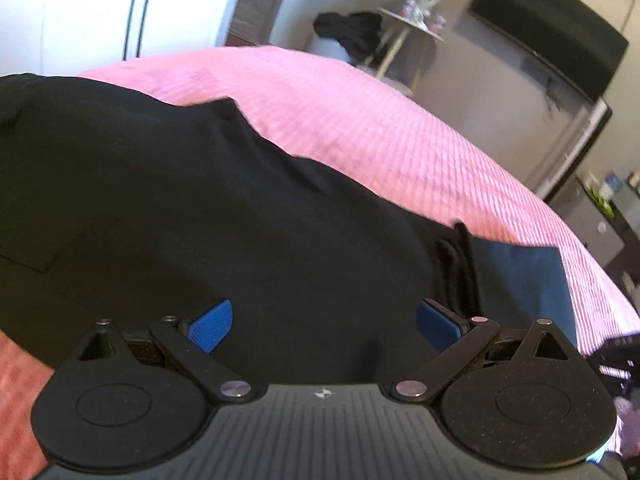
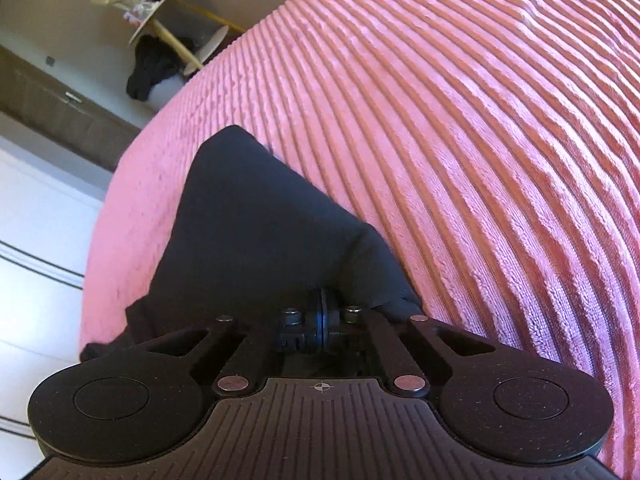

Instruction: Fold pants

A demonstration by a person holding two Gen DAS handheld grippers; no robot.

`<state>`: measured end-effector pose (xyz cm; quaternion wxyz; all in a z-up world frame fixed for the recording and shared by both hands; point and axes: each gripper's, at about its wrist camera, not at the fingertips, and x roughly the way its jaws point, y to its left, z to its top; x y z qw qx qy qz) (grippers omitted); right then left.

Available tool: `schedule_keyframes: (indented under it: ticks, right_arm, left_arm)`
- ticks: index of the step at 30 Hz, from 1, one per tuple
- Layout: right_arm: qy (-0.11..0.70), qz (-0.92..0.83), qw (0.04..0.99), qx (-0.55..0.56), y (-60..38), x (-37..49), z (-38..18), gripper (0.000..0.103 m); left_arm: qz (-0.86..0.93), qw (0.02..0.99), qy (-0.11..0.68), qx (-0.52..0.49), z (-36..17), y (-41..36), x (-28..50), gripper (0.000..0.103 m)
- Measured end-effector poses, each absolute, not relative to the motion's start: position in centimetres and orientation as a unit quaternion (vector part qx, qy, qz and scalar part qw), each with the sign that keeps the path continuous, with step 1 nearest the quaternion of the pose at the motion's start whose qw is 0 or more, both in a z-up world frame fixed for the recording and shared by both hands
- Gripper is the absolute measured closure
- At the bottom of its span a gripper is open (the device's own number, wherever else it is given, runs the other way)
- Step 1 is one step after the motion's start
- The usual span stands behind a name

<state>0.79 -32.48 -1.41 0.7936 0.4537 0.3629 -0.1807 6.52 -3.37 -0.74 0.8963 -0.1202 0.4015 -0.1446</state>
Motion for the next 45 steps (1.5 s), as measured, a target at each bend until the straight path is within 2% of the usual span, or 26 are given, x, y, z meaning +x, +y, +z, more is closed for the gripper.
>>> schedule_keyframes:
  ticks: [1, 3, 6, 8, 11, 13, 21, 26, 28, 30, 31, 33, 36, 45]
  right_arm:
    - [0.354, -0.178, 0.791, 0.466, -32.8, 0.2, -1.5, 0.103]
    - [0.327, -0.163, 0.784, 0.501, -33.4, -1.3, -1.7, 0.096]
    - [0.296, -0.151, 0.787, 0.519, -33.4, -3.1, -1.3, 0.077]
    - [0.284, -0.140, 0.802, 0.507, -32.9, -3.5, -0.5, 0.056]
    - [0.275, -0.124, 0.815, 0.494, -32.7, -3.5, -0.1, 0.040]
    - [0.272, -0.108, 0.809, 0.509, -33.1, -3.2, -0.6, 0.037]
    - [0.252, -0.068, 0.781, 0.567, -34.9, -3.9, -2.5, 0.035]
    - [0.252, -0.065, 0.784, 0.563, -34.8, -4.0, -2.4, 0.035]
    - [0.249, -0.064, 0.785, 0.564, -34.7, -4.1, -2.3, 0.035]
    - [0.239, -0.061, 0.787, 0.566, -34.6, -4.2, -2.3, 0.039]
    - [0.231, -0.057, 0.789, 0.566, -34.7, -4.6, -2.2, 0.041]
    - [0.214, -0.047, 0.799, 0.560, -34.5, -5.2, -1.7, 0.048]
    - [0.202, -0.037, 0.814, 0.543, -34.1, -5.6, -0.8, 0.053]
    - [0.183, -0.035, 0.816, 0.547, -33.9, -6.7, -0.1, 0.049]
  left_arm:
    - [-0.151, 0.895, 0.403, -0.118, -0.5, -4.1, 6.3, 0.004]
    - [-0.164, 0.891, 0.406, -0.122, -0.2, -5.7, 5.8, 0.004]
    - [-0.178, 0.874, 0.429, -0.144, -0.7, -7.2, 6.1, 0.004]
    - [-0.178, 0.858, 0.450, -0.172, -1.2, -7.8, 6.9, 0.004]
    - [-0.173, 0.839, 0.470, -0.214, -1.9, -8.4, 8.0, 0.004]
    - [-0.183, 0.825, 0.481, -0.233, -2.1, -8.7, 8.8, 0.004]
    - [-0.229, 0.783, 0.499, -0.290, -3.1, -10.5, 11.2, 0.005]
    - [-0.234, 0.787, 0.501, -0.274, -2.9, -12.4, 11.1, 0.011]
    - [-0.237, 0.799, 0.496, -0.244, -2.4, -13.5, 10.8, 0.021]
    - [-0.237, 0.806, 0.497, -0.218, -2.2, -14.2, 10.6, 0.056]
    - [-0.236, 0.807, 0.500, -0.208, -2.3, -14.3, 10.7, 0.062]
    - [-0.225, 0.811, 0.504, -0.194, -2.2, -13.9, 10.8, 0.082]
    - [-0.223, 0.806, 0.506, -0.211, -2.1, -13.2, 10.8, 0.090]
    - [-0.231, 0.820, 0.487, -0.193, -0.3, -13.3, 10.5, 0.092]
